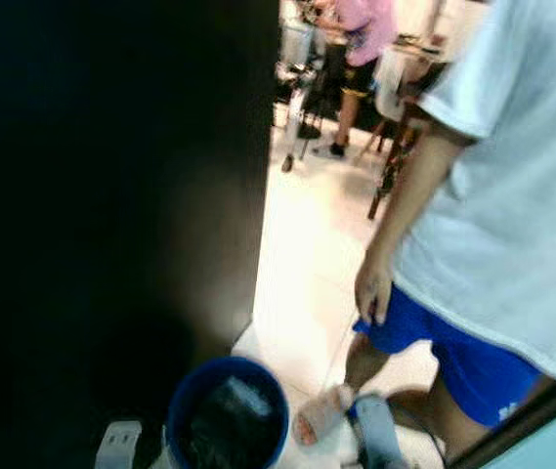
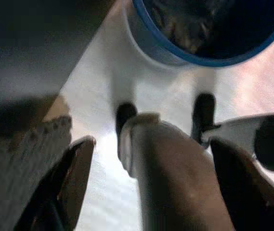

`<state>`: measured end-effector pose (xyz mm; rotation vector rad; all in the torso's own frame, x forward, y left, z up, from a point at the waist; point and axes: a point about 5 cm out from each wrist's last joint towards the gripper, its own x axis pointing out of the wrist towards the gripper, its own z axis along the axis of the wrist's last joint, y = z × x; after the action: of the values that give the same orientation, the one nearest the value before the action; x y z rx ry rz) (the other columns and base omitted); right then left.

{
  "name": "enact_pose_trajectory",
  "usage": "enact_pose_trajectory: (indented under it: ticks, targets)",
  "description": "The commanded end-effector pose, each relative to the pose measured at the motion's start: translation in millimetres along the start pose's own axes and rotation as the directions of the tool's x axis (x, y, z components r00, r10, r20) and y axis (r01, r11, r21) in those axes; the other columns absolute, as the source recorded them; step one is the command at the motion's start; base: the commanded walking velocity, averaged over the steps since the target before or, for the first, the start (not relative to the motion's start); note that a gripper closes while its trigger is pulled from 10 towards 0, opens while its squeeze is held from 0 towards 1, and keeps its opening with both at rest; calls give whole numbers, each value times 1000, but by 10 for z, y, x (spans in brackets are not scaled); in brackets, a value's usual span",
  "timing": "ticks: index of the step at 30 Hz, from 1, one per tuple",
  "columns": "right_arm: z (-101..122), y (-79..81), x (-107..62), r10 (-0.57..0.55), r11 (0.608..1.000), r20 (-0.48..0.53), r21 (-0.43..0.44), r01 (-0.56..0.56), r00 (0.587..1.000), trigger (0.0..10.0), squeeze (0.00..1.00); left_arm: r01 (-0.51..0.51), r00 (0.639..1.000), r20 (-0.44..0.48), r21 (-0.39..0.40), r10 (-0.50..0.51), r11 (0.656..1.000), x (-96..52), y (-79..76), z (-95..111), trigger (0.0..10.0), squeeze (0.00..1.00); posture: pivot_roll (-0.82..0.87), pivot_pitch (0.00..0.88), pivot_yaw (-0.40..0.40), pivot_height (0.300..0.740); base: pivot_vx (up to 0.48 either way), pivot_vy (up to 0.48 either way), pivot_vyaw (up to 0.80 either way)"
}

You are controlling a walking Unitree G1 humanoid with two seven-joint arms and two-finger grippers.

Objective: Clean up the room

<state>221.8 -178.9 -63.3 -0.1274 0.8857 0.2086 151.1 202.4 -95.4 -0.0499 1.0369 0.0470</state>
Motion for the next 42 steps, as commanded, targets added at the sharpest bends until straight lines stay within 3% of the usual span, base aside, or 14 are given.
enact_pose_trajectory:
  ticks: [1,4,9,12,20,23,34,42]
  targets:
    - [32,-3,0,23,999,13,-23,-22,1000,10000,0,14,1000,-17,0,-14,1000,-1,-25,-37,10000,0,110,0,-131,740,0,-450,619]
    - [123,31,17,49,998,36,-42,-48,998,10000,0,7,1000,-16,-6,-7,1000,-3,-18,-40,10000,0,110,0,-131,740,0,-442,719]
    - [358,254,69,173,974,62,-159,-162,983,10000,0,-21,1000,-11,-16,21,1000,-7,7,-47,10000,0,125,0,-139,740,0,0,766]
    - [420,259,79,145,972,72,-198,-128,987,10000,0,-21,1000,-10,-15,21,1000,-6,6,-44,10000,0,143,0,-148,740,0,0,490]
    - [548,267,87,133,977,114,-183,-111,985,10000,0,-22,1000,-5,-23,22,999,-7,11,-42,10000,0,140,0,-145,740,0,0,0]
    - [625,312,89,170,966,134,-216,-139,976,10000,0,-17,1000,-9,-16,17,1000,-10,17,-49,10000,0,137,0,-144,740,0,0,0]
    - [661,285,100,89,967,130,-249,-54,988,10000,0,11,1000,8,6,-11,1000,-3,-5,-6,10000,0,142,0,-154,740,0,-329,433]
    - [498,220,107,-1,962,23,-273,7,1000,10000,0,99,993,69,-11,-98,995,21,-118,139,10000,0,145,0,-159,740,0,-38,0]
